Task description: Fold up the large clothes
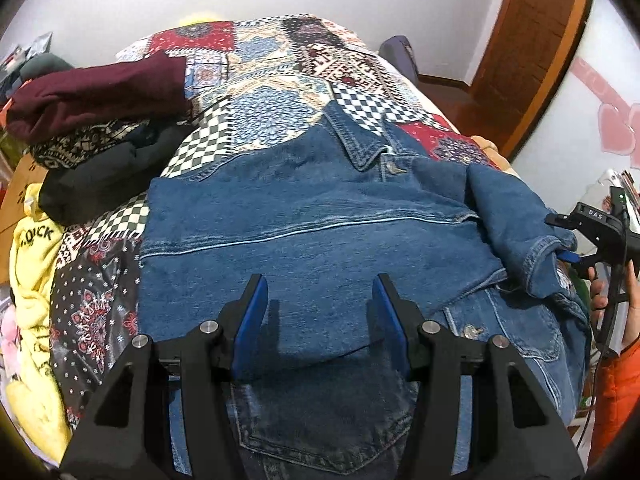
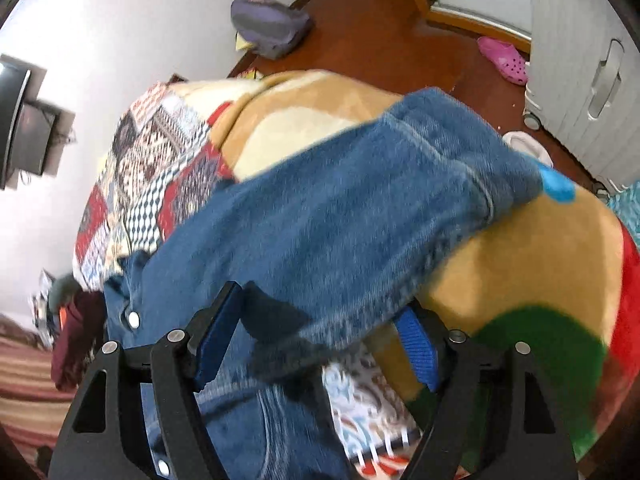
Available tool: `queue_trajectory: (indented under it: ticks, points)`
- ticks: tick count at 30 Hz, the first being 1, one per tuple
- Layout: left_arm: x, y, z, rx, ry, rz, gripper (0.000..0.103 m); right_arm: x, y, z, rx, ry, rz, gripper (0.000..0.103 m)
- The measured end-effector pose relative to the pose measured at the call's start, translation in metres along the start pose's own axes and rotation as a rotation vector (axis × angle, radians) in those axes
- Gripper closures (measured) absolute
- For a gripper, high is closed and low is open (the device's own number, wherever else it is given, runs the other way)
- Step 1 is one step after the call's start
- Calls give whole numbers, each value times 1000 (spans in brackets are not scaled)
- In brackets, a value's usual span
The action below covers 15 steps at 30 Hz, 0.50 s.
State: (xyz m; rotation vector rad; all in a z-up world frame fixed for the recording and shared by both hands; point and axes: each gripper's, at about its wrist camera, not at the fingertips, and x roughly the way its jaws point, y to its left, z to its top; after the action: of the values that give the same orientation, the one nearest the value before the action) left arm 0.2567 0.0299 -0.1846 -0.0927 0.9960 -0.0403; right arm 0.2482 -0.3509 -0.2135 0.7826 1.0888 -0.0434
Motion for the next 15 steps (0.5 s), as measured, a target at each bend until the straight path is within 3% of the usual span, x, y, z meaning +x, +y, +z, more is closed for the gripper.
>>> queue_trajectory:
  ticks: [2, 5, 9, 12, 15]
  points:
    - [0, 4, 0, -9, 2, 4, 49, -5, 1, 4, 12, -52, -39, 58]
    - [-2, 8, -2, -10, -9, 18, 49, -12, 11, 11, -21, -103, -57, 83]
    - [-8, 14, -5, -14, -23, 25, 49, -31, 32, 14, -102, -168, -54, 92]
    - [-14, 20, -6, -26, -36, 19, 49, -54, 53, 11, -154, -228, 1, 94]
    - [-22, 26, -6, -36, -58, 15, 49, -93, 103, -1, -285, -310, 76, 95]
